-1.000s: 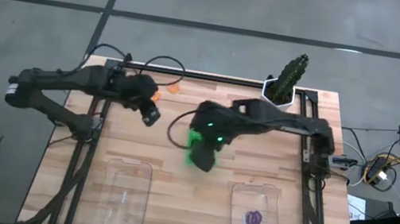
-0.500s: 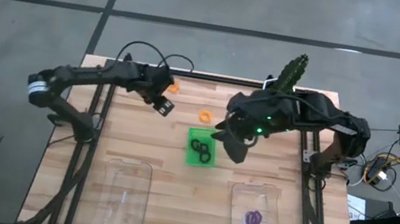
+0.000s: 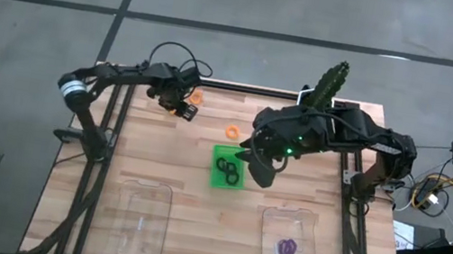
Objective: Sort spring keychains
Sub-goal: Put the middle yellow spring keychain into the left transparent bin
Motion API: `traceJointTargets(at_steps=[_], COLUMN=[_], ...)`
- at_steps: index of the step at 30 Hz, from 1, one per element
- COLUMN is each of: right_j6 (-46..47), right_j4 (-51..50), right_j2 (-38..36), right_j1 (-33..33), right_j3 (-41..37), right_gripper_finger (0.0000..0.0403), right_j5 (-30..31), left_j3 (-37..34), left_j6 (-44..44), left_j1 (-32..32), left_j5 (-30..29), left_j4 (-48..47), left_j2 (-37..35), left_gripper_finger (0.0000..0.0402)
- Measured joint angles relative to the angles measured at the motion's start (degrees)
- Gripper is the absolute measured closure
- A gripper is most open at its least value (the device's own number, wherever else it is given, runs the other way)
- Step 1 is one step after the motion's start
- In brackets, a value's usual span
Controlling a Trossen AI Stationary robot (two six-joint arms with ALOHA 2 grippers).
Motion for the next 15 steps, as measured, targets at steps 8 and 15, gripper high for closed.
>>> traceJointTargets(at_steps=[8,15], right_j6=[0.05,0.15], right_j4=[0.06,0.13], right_j2=[0.34,0.34], right_j1=[0.0,0.28], right_j3=[0.0,0.0], right_gripper_finger=[0.0248,0.0248], right_j5=[-0.04,-0.24], left_j3=[0.0,0.11], left_j6=[1.79,2.4], left_j1=[1.74,2.77], left_j5=[-1.47,-3.96], left_j4=[3.87,3.62], left_j2=[3.45,5.03], left_gripper_finger=[0.0257,0.0257])
